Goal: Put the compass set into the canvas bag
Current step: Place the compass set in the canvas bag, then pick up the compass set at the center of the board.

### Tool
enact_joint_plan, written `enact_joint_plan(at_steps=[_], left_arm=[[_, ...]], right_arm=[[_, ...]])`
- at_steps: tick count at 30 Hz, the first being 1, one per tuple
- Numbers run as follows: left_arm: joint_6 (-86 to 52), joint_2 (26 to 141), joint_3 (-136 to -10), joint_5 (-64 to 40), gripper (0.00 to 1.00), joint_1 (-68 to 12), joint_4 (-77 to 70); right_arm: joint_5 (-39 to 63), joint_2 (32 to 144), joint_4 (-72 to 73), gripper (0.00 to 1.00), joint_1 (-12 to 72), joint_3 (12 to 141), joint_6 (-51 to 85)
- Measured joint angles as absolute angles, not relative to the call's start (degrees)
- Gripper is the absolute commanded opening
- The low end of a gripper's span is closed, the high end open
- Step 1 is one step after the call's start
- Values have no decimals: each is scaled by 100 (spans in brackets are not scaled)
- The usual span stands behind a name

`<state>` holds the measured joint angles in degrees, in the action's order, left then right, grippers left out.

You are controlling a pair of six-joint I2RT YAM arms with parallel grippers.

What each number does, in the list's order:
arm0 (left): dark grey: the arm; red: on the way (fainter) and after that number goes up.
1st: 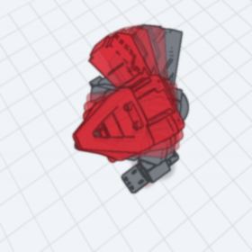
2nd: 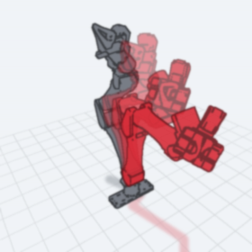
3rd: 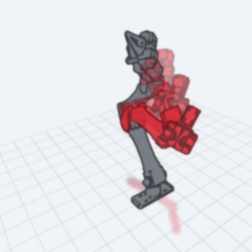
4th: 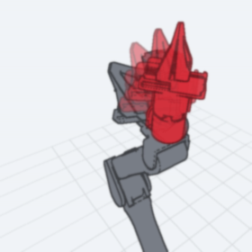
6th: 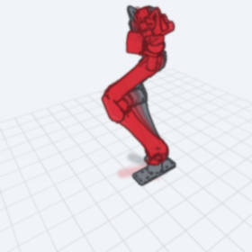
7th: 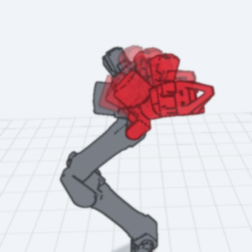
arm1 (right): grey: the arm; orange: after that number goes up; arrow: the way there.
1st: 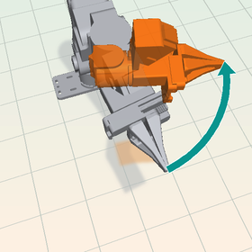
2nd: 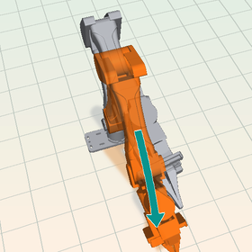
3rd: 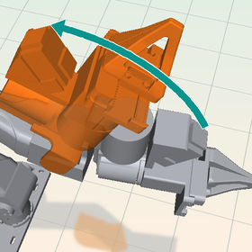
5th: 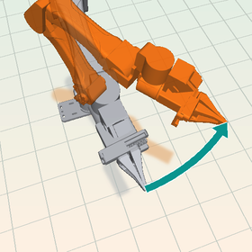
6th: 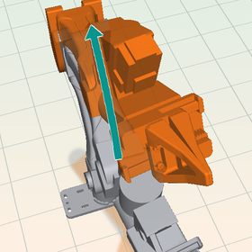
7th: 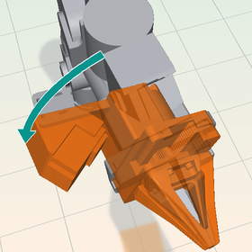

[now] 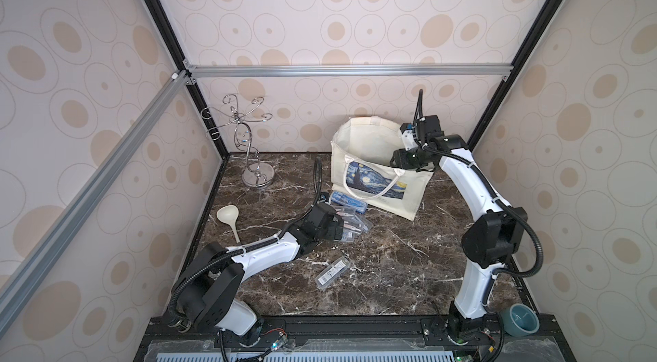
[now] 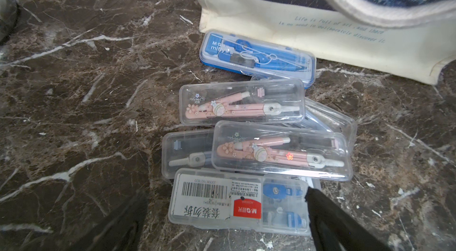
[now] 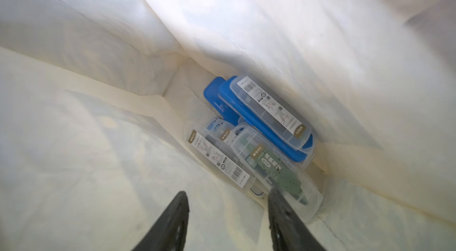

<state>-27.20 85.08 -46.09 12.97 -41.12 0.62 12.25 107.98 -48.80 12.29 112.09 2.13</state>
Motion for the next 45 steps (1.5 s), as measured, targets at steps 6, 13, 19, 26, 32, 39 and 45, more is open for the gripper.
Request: enact_joint_plan(at_steps=[6, 13, 19, 26, 32, 39, 45], left_arm=[[-2720, 8495, -4580, 1288, 100, -4112, 54], [-2718, 8298, -4445, 1229, 100, -4112, -60], [-2718, 8296, -4532, 1232, 100, -4112, 346], [-2722, 8296, -4681, 1232, 100, -4156, 1024], [-2724, 8289, -4735, 1208, 100, -4268, 1562], [-2718, 8291, -4781, 1127, 100, -4571, 2082], [-2602, 8431, -5039, 969, 100, -4901, 2453]], right_arm=[[1846, 9944, -4370, 59, 1229, 10619, 464], [2486, 9067, -3793, 65, 1232, 9430, 661], [2858, 8204, -3282, 69, 1232, 8523, 790], [3028, 7572, -3030, 70, 1232, 7887, 832], [3153, 7378, -2950, 70, 1232, 7548, 860], [3153, 7354, -2906, 72, 1243, 7378, 897], [3114, 7354, -2902, 74, 1243, 7369, 928]])
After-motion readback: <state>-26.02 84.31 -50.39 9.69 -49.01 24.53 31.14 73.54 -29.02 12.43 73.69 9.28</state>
